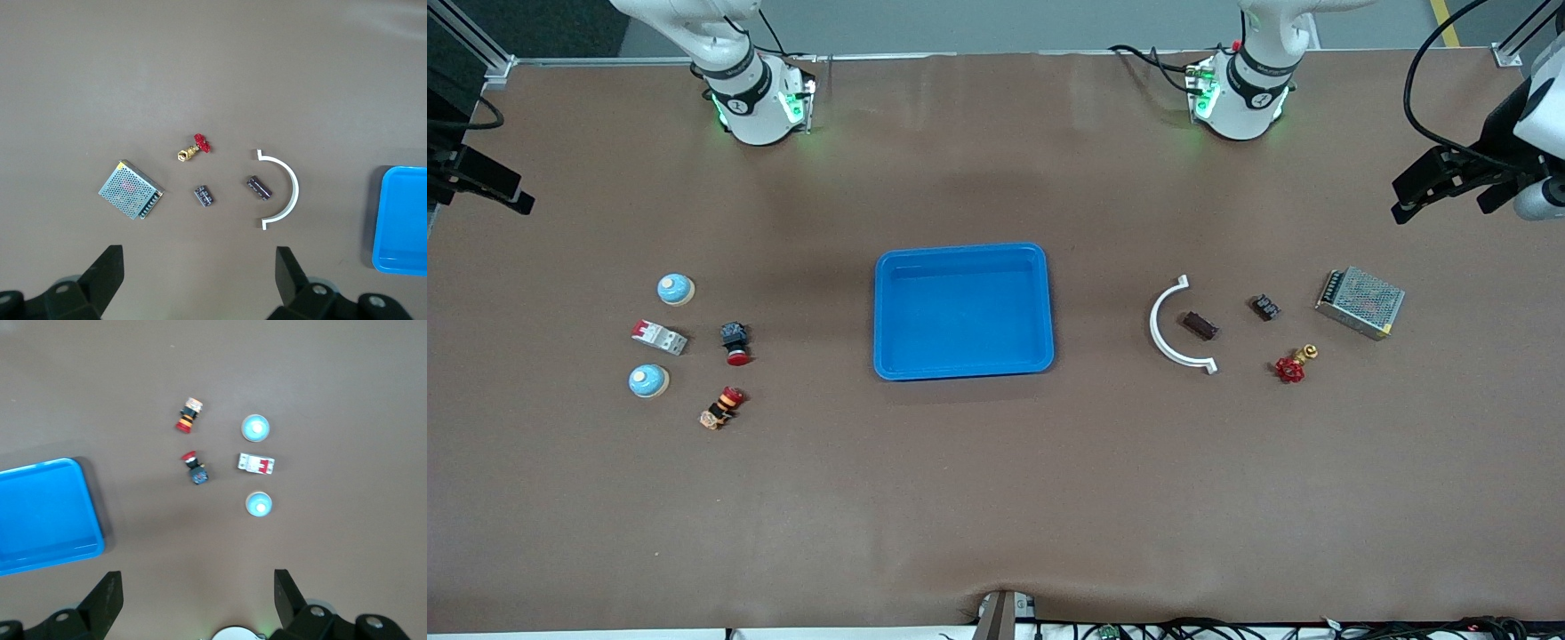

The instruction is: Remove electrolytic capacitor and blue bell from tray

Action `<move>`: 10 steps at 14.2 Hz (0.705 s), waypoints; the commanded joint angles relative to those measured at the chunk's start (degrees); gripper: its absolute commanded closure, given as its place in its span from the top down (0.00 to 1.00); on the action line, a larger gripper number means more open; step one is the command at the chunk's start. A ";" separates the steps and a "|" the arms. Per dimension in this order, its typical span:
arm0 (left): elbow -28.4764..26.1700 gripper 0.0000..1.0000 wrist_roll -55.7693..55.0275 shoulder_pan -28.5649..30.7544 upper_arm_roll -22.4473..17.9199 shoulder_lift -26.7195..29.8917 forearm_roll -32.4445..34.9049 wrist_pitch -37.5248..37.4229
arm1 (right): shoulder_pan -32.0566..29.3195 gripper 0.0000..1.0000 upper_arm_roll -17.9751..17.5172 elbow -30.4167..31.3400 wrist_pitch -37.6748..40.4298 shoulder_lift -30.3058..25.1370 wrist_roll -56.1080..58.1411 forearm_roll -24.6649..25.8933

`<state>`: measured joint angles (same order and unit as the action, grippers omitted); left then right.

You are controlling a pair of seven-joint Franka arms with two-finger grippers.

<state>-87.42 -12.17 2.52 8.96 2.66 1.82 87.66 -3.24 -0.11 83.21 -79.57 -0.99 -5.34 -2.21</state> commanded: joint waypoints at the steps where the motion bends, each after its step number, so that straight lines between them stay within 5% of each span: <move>1: 0.58 1.00 1.01 0.20 0.10 0.15 -1.03 -0.65 | 0.25 1.00 0.20 5.99 -3.30 -4.28 0.33 -2.45; 10: 0.58 1.00 0.74 0.20 0.10 0.15 -1.03 -1.79 | 1.04 1.00 -0.67 9.33 -2.08 -4.19 0.33 -2.45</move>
<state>-87.42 -12.17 2.52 8.95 2.66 1.82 87.00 -2.41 -0.67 90.10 -81.42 -3.60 -5.30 -3.74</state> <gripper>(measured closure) 0.000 0.000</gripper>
